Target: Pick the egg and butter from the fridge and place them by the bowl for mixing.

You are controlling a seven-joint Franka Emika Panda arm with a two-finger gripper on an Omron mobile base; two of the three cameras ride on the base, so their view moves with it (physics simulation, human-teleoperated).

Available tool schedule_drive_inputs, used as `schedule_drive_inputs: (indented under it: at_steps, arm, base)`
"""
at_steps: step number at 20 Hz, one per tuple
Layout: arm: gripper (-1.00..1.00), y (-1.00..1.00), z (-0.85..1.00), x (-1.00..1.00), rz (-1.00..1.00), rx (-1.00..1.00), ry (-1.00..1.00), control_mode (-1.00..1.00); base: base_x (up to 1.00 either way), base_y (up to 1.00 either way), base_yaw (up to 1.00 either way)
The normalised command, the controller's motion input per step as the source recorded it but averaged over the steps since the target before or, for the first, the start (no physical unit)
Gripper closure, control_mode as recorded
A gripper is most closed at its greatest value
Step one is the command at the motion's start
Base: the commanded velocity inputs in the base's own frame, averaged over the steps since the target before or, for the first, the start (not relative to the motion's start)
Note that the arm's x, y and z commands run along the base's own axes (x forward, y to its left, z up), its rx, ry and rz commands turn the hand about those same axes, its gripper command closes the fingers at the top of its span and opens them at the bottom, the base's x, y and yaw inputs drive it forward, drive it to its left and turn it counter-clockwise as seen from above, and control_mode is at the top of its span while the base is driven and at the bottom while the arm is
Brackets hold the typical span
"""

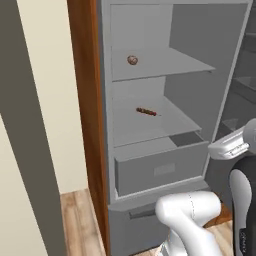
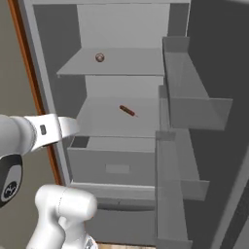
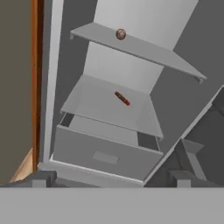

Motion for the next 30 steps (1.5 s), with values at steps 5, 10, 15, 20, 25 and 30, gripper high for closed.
schedule_drive_inputs:
  at_steps: [5,10,15,20,25,30]
  arm:
    - [-1.00,0.00,0.00,0.00,0.00,0.00,0.00,1.00]
    - [-1.00,0.00,0.00,0.00,0.00,0.00,0.00,1.00]
    - [-1.00,0.00,0.00,0.00,0.00,0.00,0.00,1.00]
    - [-1.00,0.00,0.00,0.00,0.00,0.00,0.00,1.00]
    - [-1.00,0.00,0.00,0.00,0.00,0.00,0.00,1.00]
    - [-1.00,0.00,0.00,0.00,0.00,0.00,0.00,1.00]
  base:
    - [0.67,0.57,-0.15]
    - [1.00,0.47,0.00]
    - [0.33,-0.31,0.00]
    - [0.00,-0.08,0.00]
    - [0.00,-0.70,-0.05]
    - [-0.06,-0.03,0.00]
